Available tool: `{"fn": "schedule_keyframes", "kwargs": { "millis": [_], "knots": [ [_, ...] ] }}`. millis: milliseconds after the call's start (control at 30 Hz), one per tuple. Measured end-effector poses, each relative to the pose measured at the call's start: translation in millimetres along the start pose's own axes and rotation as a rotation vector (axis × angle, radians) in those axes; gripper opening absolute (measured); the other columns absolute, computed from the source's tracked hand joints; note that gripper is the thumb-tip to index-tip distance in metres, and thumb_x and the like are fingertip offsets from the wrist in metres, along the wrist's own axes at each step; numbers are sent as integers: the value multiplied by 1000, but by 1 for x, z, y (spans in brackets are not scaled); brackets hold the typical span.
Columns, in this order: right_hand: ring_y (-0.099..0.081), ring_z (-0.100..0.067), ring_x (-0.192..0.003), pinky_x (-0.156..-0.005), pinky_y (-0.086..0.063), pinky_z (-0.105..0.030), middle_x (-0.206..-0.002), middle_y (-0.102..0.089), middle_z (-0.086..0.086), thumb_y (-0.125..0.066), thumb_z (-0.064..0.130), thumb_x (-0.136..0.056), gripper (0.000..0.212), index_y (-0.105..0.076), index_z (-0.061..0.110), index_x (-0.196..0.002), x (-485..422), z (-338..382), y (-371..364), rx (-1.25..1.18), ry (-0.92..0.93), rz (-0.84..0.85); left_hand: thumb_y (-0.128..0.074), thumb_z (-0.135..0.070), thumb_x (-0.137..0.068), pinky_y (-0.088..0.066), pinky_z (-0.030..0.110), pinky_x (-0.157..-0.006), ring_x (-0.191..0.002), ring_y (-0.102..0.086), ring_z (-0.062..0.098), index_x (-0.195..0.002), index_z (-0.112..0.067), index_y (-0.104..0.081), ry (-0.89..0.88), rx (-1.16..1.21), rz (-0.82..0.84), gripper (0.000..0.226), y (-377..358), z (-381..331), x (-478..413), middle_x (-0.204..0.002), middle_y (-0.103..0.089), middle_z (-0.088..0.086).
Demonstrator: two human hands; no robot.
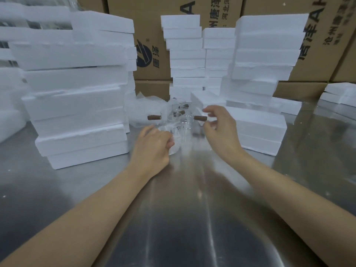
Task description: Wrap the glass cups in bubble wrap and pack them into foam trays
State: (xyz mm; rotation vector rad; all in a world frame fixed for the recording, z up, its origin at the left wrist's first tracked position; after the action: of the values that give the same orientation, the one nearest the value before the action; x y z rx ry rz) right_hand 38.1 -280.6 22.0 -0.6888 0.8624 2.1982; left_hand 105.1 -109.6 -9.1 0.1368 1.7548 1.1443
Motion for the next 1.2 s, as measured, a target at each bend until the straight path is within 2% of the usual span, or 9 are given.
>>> {"fn": "schedule_keyframes", "kwargs": {
  "millis": [67,133,233,367,467,633,833,1033,1200],
  "knots": [
    [-46,-13,-118,-92,-32,-6,-128,-50,-8,-50,-2,-83,36,-58,6,-117,-25,3,12,166,86,-86,-60,-6,-85,-26,26,-92,-78,-58,30,-75,-10,-62,32,38,-9,11,-1,3,-1,-71,-63,5],
    [-37,-27,-128,-101,-33,-28,-137,-43,-11,-51,3,-80,46,-55,10,-125,-57,5,33,420,150,-229,-61,-7,-86,-26,26,-85,-78,-57,30,-77,-9,-63,56,63,1,9,-3,6,-1,-73,-63,6],
    [-21,-35,-140,-110,-25,-41,-151,-24,-16,-48,-2,-75,67,-39,13,-140,-113,9,70,695,141,-368,-61,-9,-86,-28,28,-81,-79,-57,28,-79,-11,-64,62,84,27,8,-5,7,-2,-75,-64,4],
    [7,-37,-147,-119,3,-49,-160,1,-15,-48,4,-75,84,-16,16,-152,-189,9,107,954,30,-250,-60,-8,-85,-31,31,-74,-76,-56,30,-77,-11,-62,66,125,43,8,-5,6,-3,-71,-62,4],
    [13,-32,-147,-115,12,-57,-161,-2,-10,-48,25,-84,79,-11,18,-153,-228,8,114,1068,3,-56,-53,-15,-83,-39,35,-74,-75,-58,31,-78,-10,-63,73,144,42,12,-3,6,-3,-70,-63,3],
    [-3,-31,-147,-113,10,-61,-154,-20,-15,-48,41,-88,74,-17,16,-151,-252,5,103,1054,19,28,-51,-18,-82,-40,35,-74,-76,-58,30,-78,-12,-63,97,166,59,14,-3,6,-4,-71,-63,1],
    [-23,-35,-135,-112,-5,-64,-144,-26,-18,-55,35,-90,47,-46,5,-125,-254,7,96,984,17,-137,-52,-18,-82,-36,32,-71,-74,-57,29,-77,-13,-62,114,188,41,12,-3,7,-4,-71,-61,0],
    [-42,-27,-122,-111,-20,-36,-128,-47,-11,-51,34,-85,46,-52,11,-125,-204,54,93,753,403,-397,-62,-7,-86,-28,30,-72,-78,-54,29,-81,-13,-61,141,187,35,9,-5,10,-4,-74,-60,2],
    [-52,-28,-104,-91,-35,-35,-107,-58,-13,-58,18,-77,32,-60,3,-106,-67,75,59,374,637,-249,-57,-10,-91,-33,33,-77,-87,-54,31,-87,-10,-61,189,195,45,6,-3,10,-5,-83,-62,7]
  ]
}}
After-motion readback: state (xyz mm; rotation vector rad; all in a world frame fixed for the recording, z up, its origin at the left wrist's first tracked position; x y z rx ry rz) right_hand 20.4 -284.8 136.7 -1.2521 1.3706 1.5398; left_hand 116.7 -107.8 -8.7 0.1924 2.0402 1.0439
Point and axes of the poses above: each hand's wrist, its own x-axis away from the middle knuckle, its own y-axis out of the back of the hand, z = x × y, the point moved 3 cm from there along -x, towards the middle knuckle
